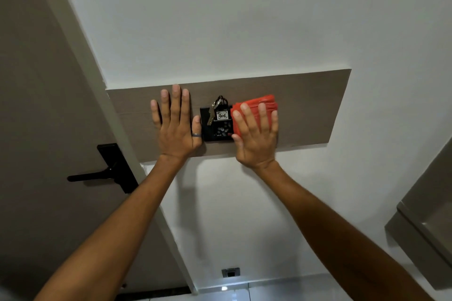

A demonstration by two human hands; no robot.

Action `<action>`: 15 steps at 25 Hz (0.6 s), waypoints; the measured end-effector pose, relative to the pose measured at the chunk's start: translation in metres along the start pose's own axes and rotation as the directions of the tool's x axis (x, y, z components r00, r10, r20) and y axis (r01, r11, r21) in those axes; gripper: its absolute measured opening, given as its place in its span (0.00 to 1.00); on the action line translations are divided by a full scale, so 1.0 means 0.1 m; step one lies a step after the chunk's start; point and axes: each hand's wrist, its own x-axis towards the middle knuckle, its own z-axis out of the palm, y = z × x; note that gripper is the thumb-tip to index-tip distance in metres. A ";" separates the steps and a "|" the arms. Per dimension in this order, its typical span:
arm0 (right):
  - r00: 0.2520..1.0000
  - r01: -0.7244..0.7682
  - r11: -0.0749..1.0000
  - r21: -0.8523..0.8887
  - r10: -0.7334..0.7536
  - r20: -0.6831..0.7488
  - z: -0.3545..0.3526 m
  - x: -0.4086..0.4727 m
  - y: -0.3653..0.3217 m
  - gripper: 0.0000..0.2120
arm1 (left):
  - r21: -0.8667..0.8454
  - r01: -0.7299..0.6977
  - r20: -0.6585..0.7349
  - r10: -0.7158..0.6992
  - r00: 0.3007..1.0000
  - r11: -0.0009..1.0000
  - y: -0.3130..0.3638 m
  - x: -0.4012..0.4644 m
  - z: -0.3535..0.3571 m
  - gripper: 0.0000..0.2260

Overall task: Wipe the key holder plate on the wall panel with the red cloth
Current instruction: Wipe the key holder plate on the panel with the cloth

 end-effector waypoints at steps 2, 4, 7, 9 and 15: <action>1.000 -0.028 0.999 0.040 0.028 -0.010 0.04 -0.02 -0.17 0.24 | 0.017 -0.021 0.008 0.021 1.000 1.000 -0.02 -0.01 -0.02 0.30; 0.969 -0.240 0.969 0.061 0.243 -0.038 0.04 0.04 -0.30 0.25 | 0.016 -0.016 -0.002 0.016 1.000 1.000 -0.05 0.01 -0.02 0.30; 0.998 -0.057 0.998 -0.011 0.057 -0.005 0.01 -0.12 -0.15 0.24 | 0.004 -0.058 0.000 0.058 0.998 0.998 -0.08 -0.02 -0.03 0.31; 0.987 -0.152 0.987 0.043 0.154 -0.047 0.02 -0.03 -0.12 0.24 | 0.025 -0.070 0.007 0.070 0.998 0.997 -0.12 0.00 -0.05 0.31; 0.999 -0.038 0.999 0.036 0.039 -0.036 0.01 0.03 -0.06 0.22 | 0.033 -0.068 -0.002 0.068 0.998 0.997 -0.12 -0.02 -0.04 0.30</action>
